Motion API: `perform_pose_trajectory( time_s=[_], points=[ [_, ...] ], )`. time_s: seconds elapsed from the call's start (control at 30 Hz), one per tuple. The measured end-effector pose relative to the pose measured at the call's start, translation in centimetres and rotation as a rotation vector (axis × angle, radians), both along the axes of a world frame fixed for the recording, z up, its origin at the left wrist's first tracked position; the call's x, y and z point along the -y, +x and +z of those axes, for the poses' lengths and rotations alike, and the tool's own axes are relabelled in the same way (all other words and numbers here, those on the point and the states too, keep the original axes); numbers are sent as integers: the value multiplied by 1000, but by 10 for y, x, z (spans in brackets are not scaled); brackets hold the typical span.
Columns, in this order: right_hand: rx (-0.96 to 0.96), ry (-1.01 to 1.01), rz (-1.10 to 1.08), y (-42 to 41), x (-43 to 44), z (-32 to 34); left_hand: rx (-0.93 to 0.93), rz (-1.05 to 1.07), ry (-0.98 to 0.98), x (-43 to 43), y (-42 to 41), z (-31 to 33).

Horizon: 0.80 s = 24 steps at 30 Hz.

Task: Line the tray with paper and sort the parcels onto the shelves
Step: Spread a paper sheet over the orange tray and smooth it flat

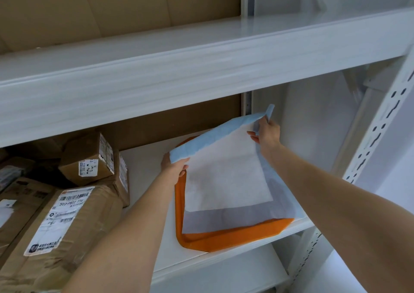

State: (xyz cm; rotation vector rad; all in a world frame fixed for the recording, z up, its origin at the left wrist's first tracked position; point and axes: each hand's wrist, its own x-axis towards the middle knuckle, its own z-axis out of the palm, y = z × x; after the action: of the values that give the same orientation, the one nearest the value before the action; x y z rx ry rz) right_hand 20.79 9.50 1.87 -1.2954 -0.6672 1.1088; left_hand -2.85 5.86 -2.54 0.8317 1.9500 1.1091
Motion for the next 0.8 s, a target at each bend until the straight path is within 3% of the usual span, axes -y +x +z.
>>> perform_pose_trajectory(
  time_s=[0.17,0.33,0.57,0.8],
  points=[
    [98,-69,-54,-3,-8,-11,346,129,63,-6,1,4],
    [85,-111,-116,-4,-21,-19,507,290,159,-17,-4,6],
    [17,-170,-61,-15,-45,-26,480,276,76,-33,-9,2],
    [182,-127,142,-25,-42,-42,126,54,-23,-48,-2,-12]
  ],
)
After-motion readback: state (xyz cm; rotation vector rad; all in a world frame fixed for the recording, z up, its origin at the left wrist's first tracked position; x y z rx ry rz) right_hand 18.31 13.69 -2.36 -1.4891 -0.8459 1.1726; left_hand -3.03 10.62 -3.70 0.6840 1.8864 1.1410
